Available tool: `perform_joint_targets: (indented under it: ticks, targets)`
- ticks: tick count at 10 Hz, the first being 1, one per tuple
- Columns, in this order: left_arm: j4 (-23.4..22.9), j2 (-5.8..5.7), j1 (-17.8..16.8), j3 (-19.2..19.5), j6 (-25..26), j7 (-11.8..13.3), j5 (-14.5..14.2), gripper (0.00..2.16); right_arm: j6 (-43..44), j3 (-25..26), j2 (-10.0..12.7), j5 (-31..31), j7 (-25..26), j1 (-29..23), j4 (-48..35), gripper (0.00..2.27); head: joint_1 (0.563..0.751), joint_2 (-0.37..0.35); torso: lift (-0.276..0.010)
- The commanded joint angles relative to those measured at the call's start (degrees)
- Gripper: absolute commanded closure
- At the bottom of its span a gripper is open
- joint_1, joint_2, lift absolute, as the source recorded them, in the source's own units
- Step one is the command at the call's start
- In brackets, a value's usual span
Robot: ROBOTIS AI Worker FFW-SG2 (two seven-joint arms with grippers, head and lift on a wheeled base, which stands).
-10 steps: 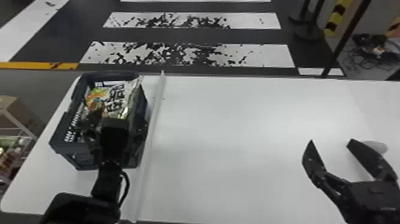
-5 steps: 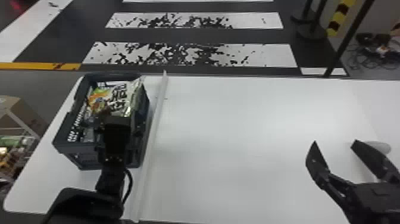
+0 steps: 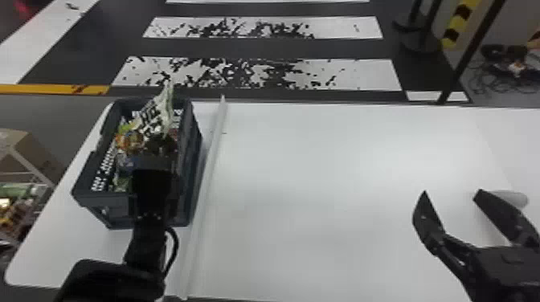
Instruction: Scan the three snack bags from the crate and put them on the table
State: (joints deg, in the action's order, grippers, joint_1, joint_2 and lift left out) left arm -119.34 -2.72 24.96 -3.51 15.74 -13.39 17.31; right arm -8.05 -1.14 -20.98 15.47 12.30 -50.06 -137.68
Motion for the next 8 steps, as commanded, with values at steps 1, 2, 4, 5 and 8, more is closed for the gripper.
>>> perform_joint_targets:
  ticks: [1,2,4,5,8]
  targets:
    - [-1.9,0.0,1.1,-0.1,-1.7,-1.4,0.0,1.78,0.0,-0.1,0.0,0.0,0.0,0.1,0.1,0.17,0.695,0.054,-0.094]
    - [-4.1,0.0,2.2,-0.1,-1.7,-1.6,0.0,1.78,0.0,-0.3,0.1,0.0,0.0,0.3,0.3,0.17,0.695,0.051,-0.094]
    - [-10.2,-0.09,5.3,0.0,-1.7,-2.4,1.1,1.78,0.0,-0.6,0.2,0.0,0.0,0.5,0.6,0.17,0.695,0.057,-0.094]
    - [-14.4,-0.09,7.0,-0.1,-1.5,-3.0,1.8,1.78,0.0,-0.8,0.2,0.0,0.0,0.6,0.6,0.17,0.695,0.059,-0.094]
    - [-25.2,-0.7,10.8,-3.4,1.6,-3.0,4.0,1.78,0.0,-1.1,0.3,0.1,0.0,0.9,0.6,0.17,0.695,0.07,-0.094]
